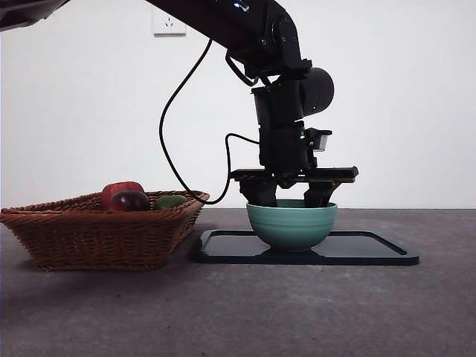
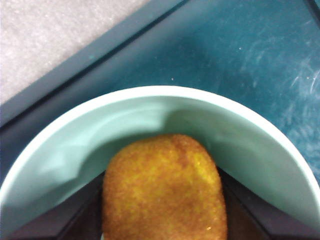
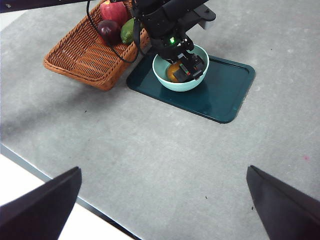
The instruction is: Pick up the wifruite, put it on the bowl, pick up the plate, put it on desk
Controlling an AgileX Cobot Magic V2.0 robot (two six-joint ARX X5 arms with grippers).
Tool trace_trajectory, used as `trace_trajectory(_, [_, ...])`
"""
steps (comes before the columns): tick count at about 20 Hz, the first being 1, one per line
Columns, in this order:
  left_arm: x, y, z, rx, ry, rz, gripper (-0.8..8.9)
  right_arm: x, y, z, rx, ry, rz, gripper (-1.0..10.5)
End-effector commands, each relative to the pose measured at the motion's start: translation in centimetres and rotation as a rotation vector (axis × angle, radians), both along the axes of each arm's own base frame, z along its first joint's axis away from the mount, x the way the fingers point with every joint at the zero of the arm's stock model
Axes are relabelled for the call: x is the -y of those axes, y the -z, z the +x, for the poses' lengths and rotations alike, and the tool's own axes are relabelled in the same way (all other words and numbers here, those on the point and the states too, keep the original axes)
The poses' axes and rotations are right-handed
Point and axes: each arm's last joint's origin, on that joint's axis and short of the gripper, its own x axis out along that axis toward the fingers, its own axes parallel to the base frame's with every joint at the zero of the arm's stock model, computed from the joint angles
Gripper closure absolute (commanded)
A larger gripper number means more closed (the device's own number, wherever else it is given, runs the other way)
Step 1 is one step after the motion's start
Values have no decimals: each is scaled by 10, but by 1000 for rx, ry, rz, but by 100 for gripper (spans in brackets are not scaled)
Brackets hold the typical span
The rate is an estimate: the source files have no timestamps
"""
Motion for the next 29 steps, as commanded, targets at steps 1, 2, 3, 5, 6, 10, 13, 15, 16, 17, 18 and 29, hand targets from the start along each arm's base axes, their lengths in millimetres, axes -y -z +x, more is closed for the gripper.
trace_trajectory(1, [4,-2,2,13,10,-4,573,0,-3,-1,6,0,14,399])
trace_trajectory(2, [4,-13,3,32,7,-21,573,0,-3,-1,6,0,14,399])
trace_trajectory(3, [3,-23,3,48,6,-36,573,0,-3,-1,6,0,14,399])
trace_trajectory(5, [-1,-50,1,83,2,-67,573,0,-3,-1,6,0,13,399])
trace_trajectory(6, [-4,-64,-1,105,-1,-76,573,0,-3,-1,6,0,13,399])
trace_trajectory(10, [-23,-112,-16,154,-25,-91,574,0,-3,-1,8,0,14,399])
trace_trajectory(13, [-31,-134,-23,190,-30,-125,574,0,-3,0,10,3,10,399])
trace_trajectory(15, [-34,-145,-28,195,-26,-138,573,1,-3,0,13,16,-2,399])
trace_trajectory(16, [-36,-150,-30,193,-20,-151,573,1,-2,0,13,26,-9,399])
trace_trajectory(17, [-38,-154,-33,184,-11,-168,573,1,-2,0,11,26,-10,399])
trace_trajectory(18, [-39,-159,-36,178,-1,-184,573,1,-2,0,10,24,-9,399])
trace_trajectory(29, [-73,-224,-84,180,10,-231,574,1,0,-2,-12,18,-14,399])
